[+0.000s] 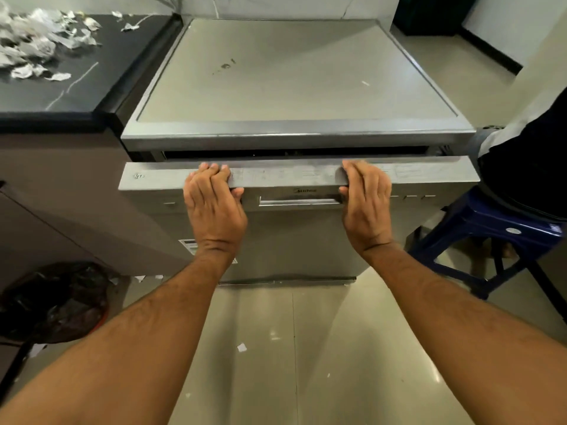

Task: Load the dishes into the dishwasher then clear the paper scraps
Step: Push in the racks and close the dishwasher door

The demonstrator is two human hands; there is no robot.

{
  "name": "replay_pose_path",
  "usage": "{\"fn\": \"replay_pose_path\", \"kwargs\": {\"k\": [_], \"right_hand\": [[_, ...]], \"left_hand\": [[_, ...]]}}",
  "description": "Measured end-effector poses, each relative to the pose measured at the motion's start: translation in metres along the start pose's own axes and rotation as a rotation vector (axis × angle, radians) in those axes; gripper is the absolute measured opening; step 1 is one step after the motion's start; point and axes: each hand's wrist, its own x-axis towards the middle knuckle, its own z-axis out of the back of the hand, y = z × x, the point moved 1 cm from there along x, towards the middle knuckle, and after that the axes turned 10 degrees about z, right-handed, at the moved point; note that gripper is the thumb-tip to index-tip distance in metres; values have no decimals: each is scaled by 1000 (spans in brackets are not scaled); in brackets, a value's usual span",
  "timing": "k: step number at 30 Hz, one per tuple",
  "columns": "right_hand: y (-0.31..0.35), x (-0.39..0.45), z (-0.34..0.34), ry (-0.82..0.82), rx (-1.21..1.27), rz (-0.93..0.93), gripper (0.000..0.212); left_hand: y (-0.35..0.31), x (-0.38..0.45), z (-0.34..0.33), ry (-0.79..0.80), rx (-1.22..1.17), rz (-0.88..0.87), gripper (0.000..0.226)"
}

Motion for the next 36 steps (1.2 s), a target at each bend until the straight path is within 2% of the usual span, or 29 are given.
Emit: {"fn": "replay_pose_path", "kwargs": {"k": [2,7,13,21,36], "right_hand": [[-5,11,-1,26,-37,1,44],[-10,28,-9,61,-127,5,53],[-20,39,-15,67,-182,26,52],[-24,47,-26,-30,-132,-47,50],[-20,56,-23,-57,-172,-113,39]], "left_hand": [[-3,9,-4,8,-47,16,36],[-6,24,-11,4,-52,54,49],[6,42,-22,67,75,-116,62],[12,54,-42,-67,-130,-110,60],[13,59,-40,-72,-25,-97,49]]}}
